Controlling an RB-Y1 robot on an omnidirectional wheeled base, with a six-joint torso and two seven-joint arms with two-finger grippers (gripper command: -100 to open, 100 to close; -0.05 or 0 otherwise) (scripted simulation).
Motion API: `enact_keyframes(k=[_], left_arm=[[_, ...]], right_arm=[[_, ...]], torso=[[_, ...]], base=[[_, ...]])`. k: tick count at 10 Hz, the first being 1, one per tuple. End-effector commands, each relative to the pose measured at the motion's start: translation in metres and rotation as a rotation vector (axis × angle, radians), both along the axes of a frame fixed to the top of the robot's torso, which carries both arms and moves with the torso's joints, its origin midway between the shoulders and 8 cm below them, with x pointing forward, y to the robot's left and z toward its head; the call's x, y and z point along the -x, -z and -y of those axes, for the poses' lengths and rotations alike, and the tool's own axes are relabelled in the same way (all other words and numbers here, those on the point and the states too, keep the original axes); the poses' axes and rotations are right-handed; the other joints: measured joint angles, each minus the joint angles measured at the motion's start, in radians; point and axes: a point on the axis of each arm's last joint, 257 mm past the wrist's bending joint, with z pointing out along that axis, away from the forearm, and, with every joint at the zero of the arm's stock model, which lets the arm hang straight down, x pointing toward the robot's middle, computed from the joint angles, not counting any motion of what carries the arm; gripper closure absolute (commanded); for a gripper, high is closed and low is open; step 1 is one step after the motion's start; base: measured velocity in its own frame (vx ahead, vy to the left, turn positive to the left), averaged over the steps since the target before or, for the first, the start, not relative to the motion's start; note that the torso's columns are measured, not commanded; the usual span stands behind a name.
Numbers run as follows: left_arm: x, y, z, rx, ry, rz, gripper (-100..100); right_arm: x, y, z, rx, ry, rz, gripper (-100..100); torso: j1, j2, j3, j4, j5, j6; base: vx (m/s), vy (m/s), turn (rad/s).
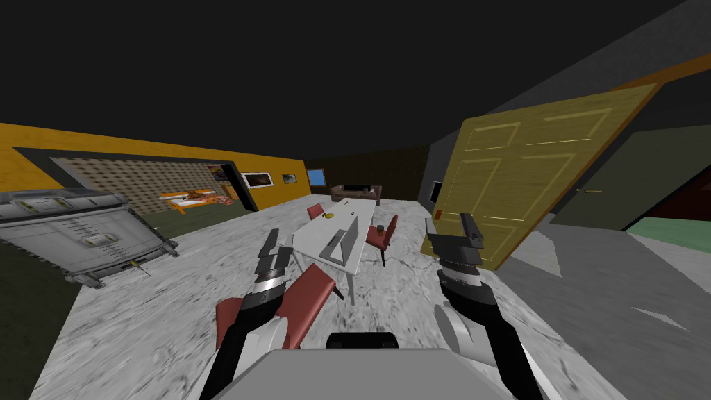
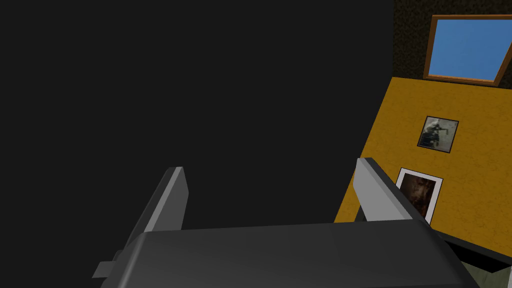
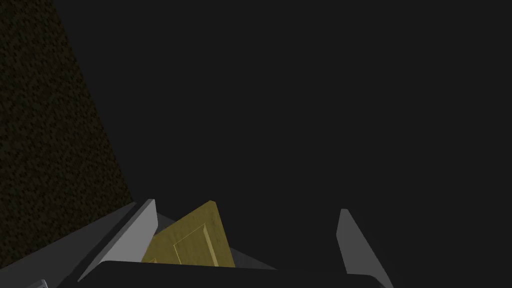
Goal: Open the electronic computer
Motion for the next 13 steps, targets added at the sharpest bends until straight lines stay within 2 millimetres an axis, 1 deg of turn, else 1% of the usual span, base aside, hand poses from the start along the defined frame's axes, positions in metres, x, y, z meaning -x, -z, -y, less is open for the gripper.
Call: enact_keyframes(k=[1,3,9,10,11,13], left_arm=[[0.0,0.0,0.0,0.0,0.0,0.0,0],[0.0,0.0,0.0,0.0,0.0,0.0,0],[0.0,0.0,0.0,0.0,0.0,0.0,0],[-0.002,0.001,0.003,-0.028,0.015,-0.013,-100],[-0.003,0.002,0.006,-0.047,0.025,-0.025,-100],[-0.007,0.005,0.01,-0.081,0.042,-0.054,-100]], right_arm=[[0.0,0.0,0.0,0.0,0.0,0.0,0],[0.0,0.0,0.0,0.0,0.0,0.0,0],[0.0,0.0,0.0,0.0,0.0,0.0,0],[0.0,0.0,0.0,0.0,0.0,0.0,0],[0.0,0.0,0.0,0.0,0.0,0.0,0],[0.0,0.0,0.0,0.0,0.0,0.0,0]], torso=[[0.0,0.04,-0.082,0.041,0.0,0.0],[0.0,0.175,-0.351,0.176,0.0,0.0],[0.0,0.618,-1.234,0.617,0.0,0.0],[0.0,0.691,-1.382,0.691,0.0,0.0],[0.0,0.725,-1.451,0.724,0.0,0.0],[0.0,0.736,-1.475,0.737,0.0,0.0]], base=[[0.0,0.0,0.0],[0.0,0.0,0.0],[0.0,0.0,0.0],[0.01,-0.004,-0.019],[0.01,-0.011,-0.03],[0.015,-0.015,-0.035]])
